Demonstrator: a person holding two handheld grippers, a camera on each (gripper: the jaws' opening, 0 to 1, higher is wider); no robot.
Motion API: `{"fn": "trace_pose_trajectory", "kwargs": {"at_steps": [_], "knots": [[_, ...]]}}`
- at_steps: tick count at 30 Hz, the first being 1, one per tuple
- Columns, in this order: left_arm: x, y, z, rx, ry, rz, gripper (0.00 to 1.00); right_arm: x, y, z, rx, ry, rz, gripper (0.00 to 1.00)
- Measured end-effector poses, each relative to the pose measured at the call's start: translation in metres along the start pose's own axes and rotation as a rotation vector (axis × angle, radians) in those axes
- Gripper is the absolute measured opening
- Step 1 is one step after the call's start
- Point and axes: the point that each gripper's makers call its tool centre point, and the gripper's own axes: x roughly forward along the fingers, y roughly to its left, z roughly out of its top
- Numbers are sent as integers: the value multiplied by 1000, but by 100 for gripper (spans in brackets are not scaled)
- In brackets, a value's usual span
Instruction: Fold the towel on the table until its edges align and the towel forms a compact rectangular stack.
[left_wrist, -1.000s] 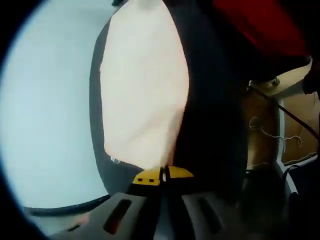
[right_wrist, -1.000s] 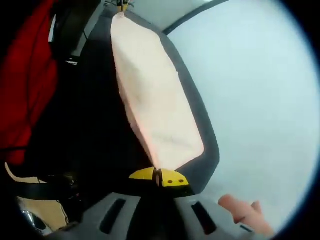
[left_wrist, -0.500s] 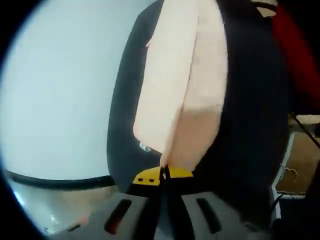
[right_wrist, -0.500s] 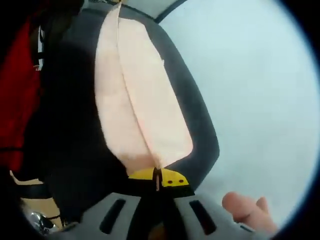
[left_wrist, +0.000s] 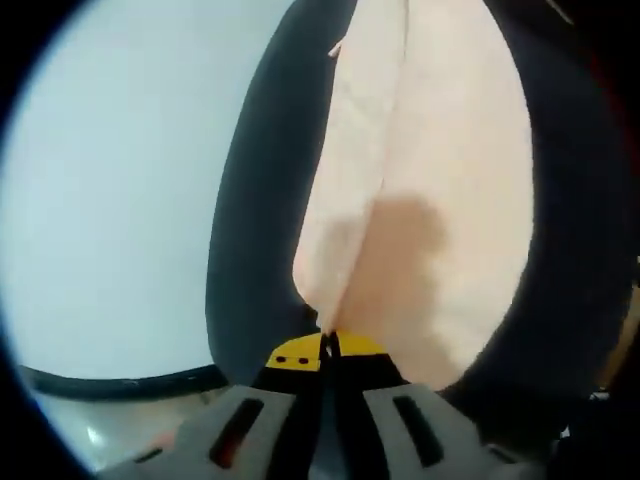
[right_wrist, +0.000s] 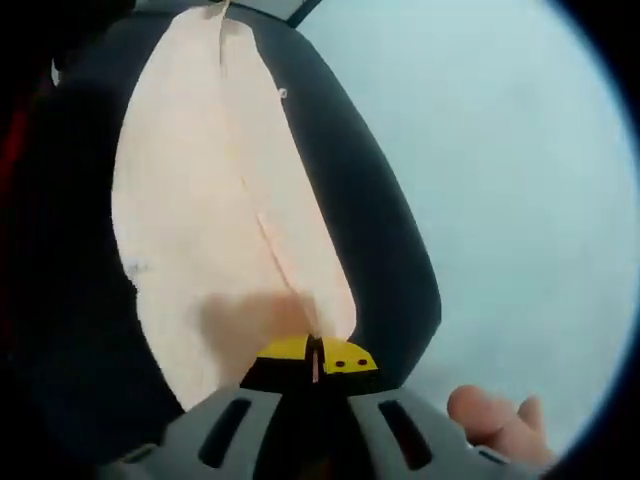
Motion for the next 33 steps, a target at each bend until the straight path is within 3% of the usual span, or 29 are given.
{"fn": "trace_pose_trajectory", "kwargs": {"at_steps": [2,4,10,16,20,28,30,33], "knots": [[8,3,3,-3,3,-2,0,11,-12,-3,8,5,17,0],[18,6,4,-10,6,-13,0,18,-10,-1,45,-9,52,0],[38,15,12,-1,19,-13,0,40,-20,-5,64,-1,64,0],[49,30,17,-93,-11,4,0,56,-25,-6,63,33,62,0],[56,48,16,-145,-37,32,0,59,-30,-3,74,42,38,0],[57,54,19,-186,-50,63,0,69,-61,2,139,39,-54,0],[65,57,19,-214,-50,51,0,75,-64,4,157,41,-67,0],[76,69,19,-268,-61,86,0,84,-73,7,169,48,-111,0]]}}
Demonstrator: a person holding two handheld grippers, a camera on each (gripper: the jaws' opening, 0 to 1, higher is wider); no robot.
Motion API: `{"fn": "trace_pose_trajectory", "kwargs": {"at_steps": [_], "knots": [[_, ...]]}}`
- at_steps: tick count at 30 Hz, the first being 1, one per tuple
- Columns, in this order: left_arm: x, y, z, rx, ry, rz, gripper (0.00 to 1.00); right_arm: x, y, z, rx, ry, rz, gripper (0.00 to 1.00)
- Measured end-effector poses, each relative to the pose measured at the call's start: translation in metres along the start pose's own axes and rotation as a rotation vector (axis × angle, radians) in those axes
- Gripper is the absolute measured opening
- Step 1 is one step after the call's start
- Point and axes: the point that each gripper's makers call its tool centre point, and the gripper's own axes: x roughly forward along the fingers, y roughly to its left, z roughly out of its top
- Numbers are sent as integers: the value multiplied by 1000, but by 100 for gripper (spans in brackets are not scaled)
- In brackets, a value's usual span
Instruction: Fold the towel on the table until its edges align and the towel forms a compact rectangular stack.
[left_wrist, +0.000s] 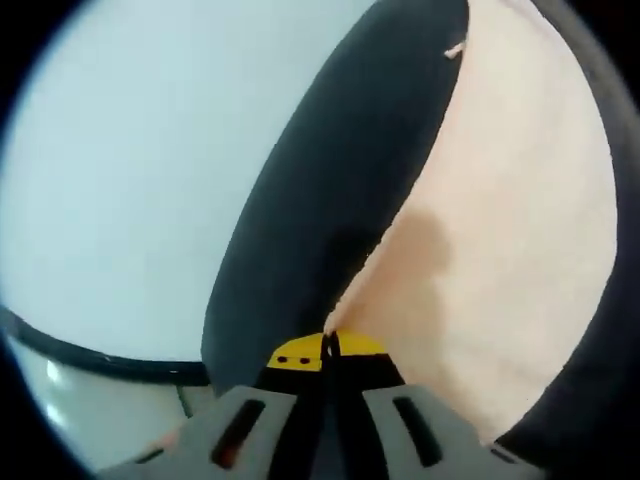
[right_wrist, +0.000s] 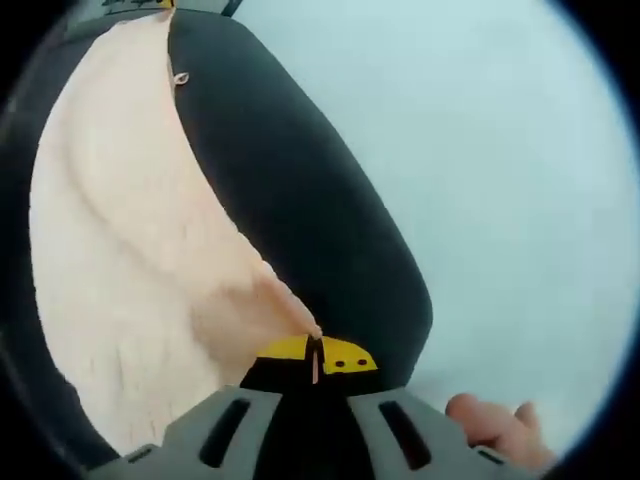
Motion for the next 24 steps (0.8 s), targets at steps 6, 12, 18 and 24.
{"fn": "trace_pose_trajectory", "kwargs": {"at_steps": [6,12,18,24], "knots": [[1,-10,-15,-6,47,-19,0,9,0,4,9,-1,-34,0],[6,-50,-36,-53,112,-172,5,20,27,-19,-3,89,32,9],[-31,-2,-32,-123,4,36,43,-14,6,-7,87,-27,-24,14],[-81,-7,-48,-93,-85,52,41,-59,10,-11,12,-61,-38,13]]}}
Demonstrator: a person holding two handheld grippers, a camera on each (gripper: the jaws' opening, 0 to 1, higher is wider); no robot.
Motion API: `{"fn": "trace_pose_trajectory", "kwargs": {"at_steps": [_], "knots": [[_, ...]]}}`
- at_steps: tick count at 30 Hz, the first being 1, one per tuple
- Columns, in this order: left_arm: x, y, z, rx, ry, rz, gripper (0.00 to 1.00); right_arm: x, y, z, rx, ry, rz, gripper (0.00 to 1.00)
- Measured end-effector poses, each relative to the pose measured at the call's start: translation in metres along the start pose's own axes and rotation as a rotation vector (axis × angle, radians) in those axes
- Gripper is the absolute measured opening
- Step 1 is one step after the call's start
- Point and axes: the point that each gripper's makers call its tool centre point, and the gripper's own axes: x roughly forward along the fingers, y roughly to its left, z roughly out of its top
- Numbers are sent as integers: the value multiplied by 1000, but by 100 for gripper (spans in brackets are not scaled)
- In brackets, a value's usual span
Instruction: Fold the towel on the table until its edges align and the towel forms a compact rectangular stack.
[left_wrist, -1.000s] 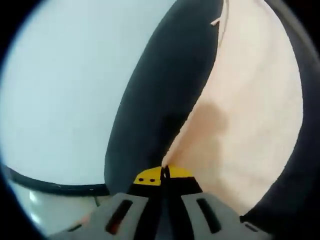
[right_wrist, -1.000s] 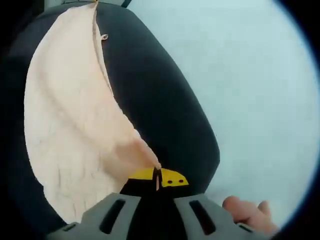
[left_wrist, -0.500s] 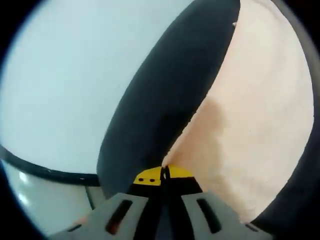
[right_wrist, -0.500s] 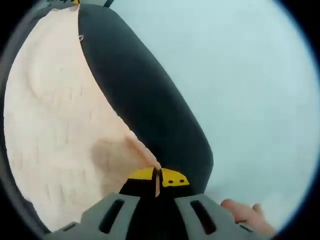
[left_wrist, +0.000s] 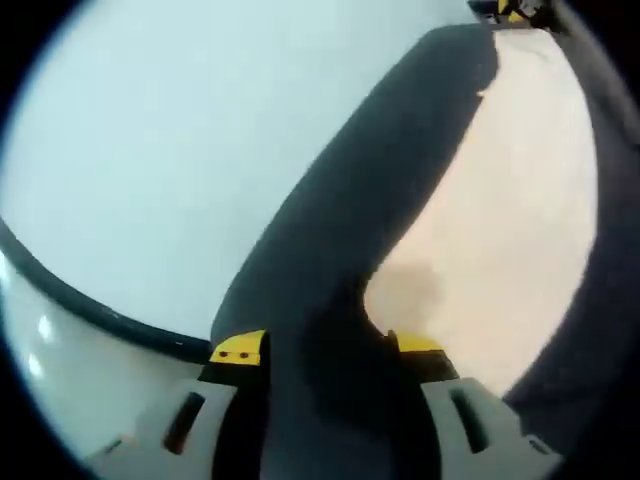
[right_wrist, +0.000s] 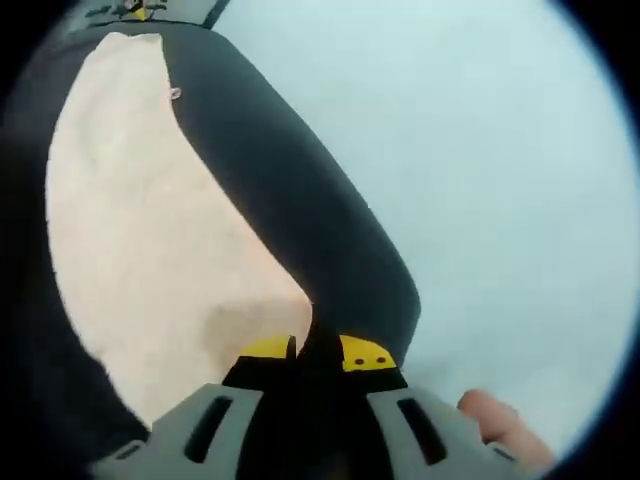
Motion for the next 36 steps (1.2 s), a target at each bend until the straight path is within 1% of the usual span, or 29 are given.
{"fn": "trace_pose_trajectory", "kwargs": {"at_steps": [1,2,3,4,5,7,8,10,11,12,13,14,17,18,19,21,22,23,24,26,27,28,31,34,35,36], "knots": [[-6,-12,-1,36,-8,-21,40,-8,2,0,-8,-4,-1,12],[-10,-18,-3,45,-14,-26,38,-17,5,1,-12,-21,-1,12],[-9,-20,-7,86,-22,-46,36,-27,10,2,-22,-42,10,11],[-14,-31,-8,145,-46,-71,35,-29,11,3,-25,-62,25,11],[-20,-45,-8,176,-72,-95,35,-37,22,6,-37,-106,55,11],[-28,-81,-8,293,-126,-175,35,-50,37,2,-64,-110,78,11],[-29,-87,-9,272,-129,-165,34,-57,48,-1,-84,-110,86,11],[-29,-96,-14,342,-126,-141,32,-64,61,-9,-135,-107,114,9],[-28,-94,-18,371,-113,-111,32,-67,67,-12,-159,-108,124,9],[-26,-94,-23,418,-90,-96,32,-70,72,-16,-179,-102,133,9],[-29,-100,-23,443,-60,-77,32,-72,76,-19,-189,-99,137,9],[-28,-100,-25,449,-47,-69,32,-74,78,-22,-195,-96,138,9],[-27,-106,-23,440,-61,-84,32,-80,83,-25,-222,-99,141,9],[-25,-105,-21,441,-75,-73,32,-82,84,-27,-236,-101,140,9],[-22,-101,-21,452,-76,-60,32,-82,84,-28,-251,-104,138,10],[-19,-100,-19,495,-80,-30,32,-80,87,-33,-288,-97,147,11],[-17,-102,-17,501,-90,-31,32,-76,89,-37,-323,-94,158,11],[-13,-101,-19,501,-89,-40,32,-73,91,-41,-339,-84,164,12],[-9,-106,-26,507,-56,-77,33,-70,93,-45,-350,-76,173,13],[-4,-109,-28,520,-58,-72,33,-65,97,-46,-366,-88,187,16],[-1,-109,-31,530,-44,-76,33,-61,97,-44,-386,-96,181,19],[1,-109,-31,529,-43,-77,31,-58,95,-42,-394,-99,173,20],[0,-107,-27,531,-48,-66,31,-49,92,-42,-472,-82,149,20],[6,-104,-26,532,-50,-65,30,-40,98,-46,-490,-74,157,20],[4,-104,-25,527,-49,-62,30,-38,101,-47,-499,-73,162,20],[4,-105,-26,519,-46,-72,30,-36,102,-48,-518,-71,159,17]]}}
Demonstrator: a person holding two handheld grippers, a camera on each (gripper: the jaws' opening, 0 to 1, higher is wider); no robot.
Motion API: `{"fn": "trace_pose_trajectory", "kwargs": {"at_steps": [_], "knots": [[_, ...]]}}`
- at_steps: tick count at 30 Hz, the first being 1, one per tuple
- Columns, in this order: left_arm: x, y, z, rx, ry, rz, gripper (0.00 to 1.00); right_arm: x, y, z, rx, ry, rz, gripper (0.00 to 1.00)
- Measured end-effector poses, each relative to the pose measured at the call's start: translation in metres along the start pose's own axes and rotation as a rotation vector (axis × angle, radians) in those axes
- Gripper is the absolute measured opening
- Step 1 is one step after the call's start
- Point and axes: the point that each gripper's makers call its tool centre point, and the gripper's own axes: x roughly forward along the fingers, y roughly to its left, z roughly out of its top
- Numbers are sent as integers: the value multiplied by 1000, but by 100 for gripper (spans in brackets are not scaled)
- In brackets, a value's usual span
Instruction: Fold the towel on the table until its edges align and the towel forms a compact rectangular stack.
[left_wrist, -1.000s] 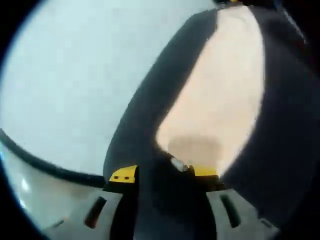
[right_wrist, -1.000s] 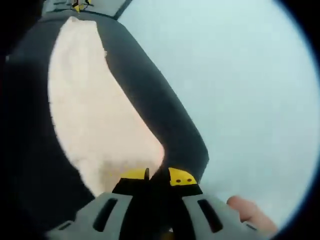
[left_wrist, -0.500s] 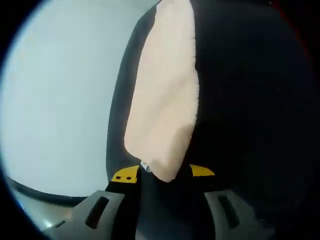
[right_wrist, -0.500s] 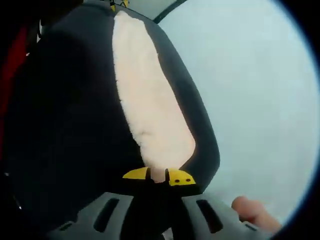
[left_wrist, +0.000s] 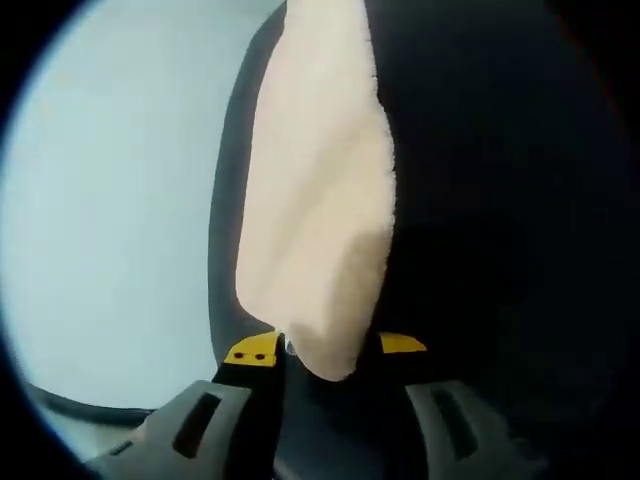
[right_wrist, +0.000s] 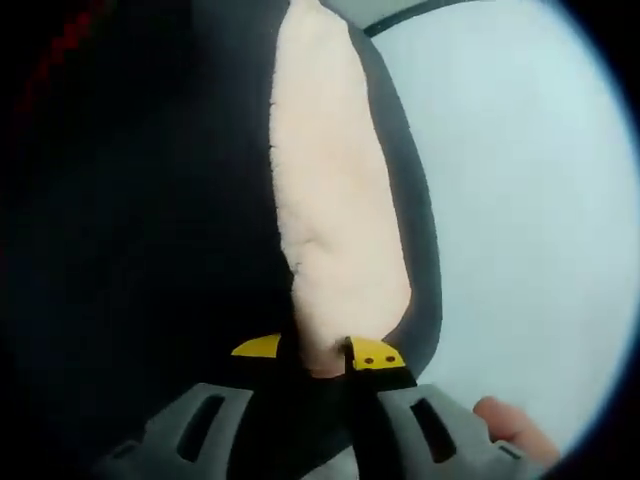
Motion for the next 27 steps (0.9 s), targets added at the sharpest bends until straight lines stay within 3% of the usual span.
{"fn": "trace_pose_trajectory", "kwargs": {"at_steps": [3,5,7,12,20,22,24,27], "knots": [[1,-6,-1,-4,2,-23,22,2,-1,-4,-45,37,-18,4],[1,-16,-3,1,15,-56,8,2,-1,-6,-32,52,-23,2],[2,-18,-5,6,21,-52,3,1,1,-7,-23,54,-23,2],[-12,-13,-9,-75,18,-12,0,-5,1,-18,-3,68,-27,1],[-28,4,-13,-110,-35,58,0,-17,-8,-18,76,39,-46,0],[-29,-1,-11,-144,-61,47,0,-23,-9,-19,105,30,-49,0],[-26,-13,-12,-128,-63,29,0,-23,2,-18,121,13,-2,0],[-20,-22,-13,-121,-56,29,0,-19,8,-17,65,16,-18,0]]}}
